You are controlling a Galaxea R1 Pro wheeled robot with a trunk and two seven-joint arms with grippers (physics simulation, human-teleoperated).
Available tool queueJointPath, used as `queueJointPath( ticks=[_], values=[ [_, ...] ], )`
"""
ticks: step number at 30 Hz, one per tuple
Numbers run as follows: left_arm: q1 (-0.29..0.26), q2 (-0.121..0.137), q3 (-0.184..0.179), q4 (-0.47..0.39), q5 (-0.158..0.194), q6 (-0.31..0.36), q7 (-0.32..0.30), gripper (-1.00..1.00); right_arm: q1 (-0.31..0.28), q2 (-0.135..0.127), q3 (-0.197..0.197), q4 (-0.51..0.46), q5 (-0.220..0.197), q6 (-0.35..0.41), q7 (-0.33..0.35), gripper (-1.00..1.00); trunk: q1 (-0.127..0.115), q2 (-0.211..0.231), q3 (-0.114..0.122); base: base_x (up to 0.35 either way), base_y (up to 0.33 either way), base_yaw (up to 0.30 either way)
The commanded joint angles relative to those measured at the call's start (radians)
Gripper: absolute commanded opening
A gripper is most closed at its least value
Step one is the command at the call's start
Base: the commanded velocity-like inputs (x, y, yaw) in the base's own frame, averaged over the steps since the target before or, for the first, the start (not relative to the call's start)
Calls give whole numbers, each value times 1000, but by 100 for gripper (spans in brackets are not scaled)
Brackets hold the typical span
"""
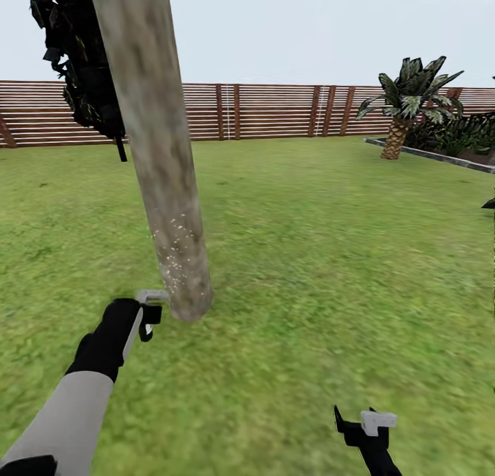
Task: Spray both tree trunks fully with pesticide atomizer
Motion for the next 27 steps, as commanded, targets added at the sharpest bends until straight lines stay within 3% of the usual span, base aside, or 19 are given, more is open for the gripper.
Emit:
queueJointPath(
  ticks=[1,5,8,13,18,27],
  values=[
    [1,-1,1,43,6,-38,6,-100,0,0,0,0,0,0,0,100,0,0,0,0,-270,0],
    [2,0,3,143,95,-142,22,-100,0,0,0,0,0,0,0,100,0,0,0,0,-271,0],
    [4,1,44,174,122,-217,85,-100,0,0,0,0,0,0,0,100,0,0,0,0,-271,0],
    [63,4,90,198,128,-271,120,-100,0,0,0,0,-1,0,0,100,0,0,0,0,-272,0],
    [95,7,98,201,126,-304,122,-100,0,1,0,0,-1,0,0,100,0,0,0,0,-272,44],
    [111,-1,100,199,132,-311,122,-100,0,2,0,1,-1,0,-1,100,0,0,0,32,-272,257]
  ],
)
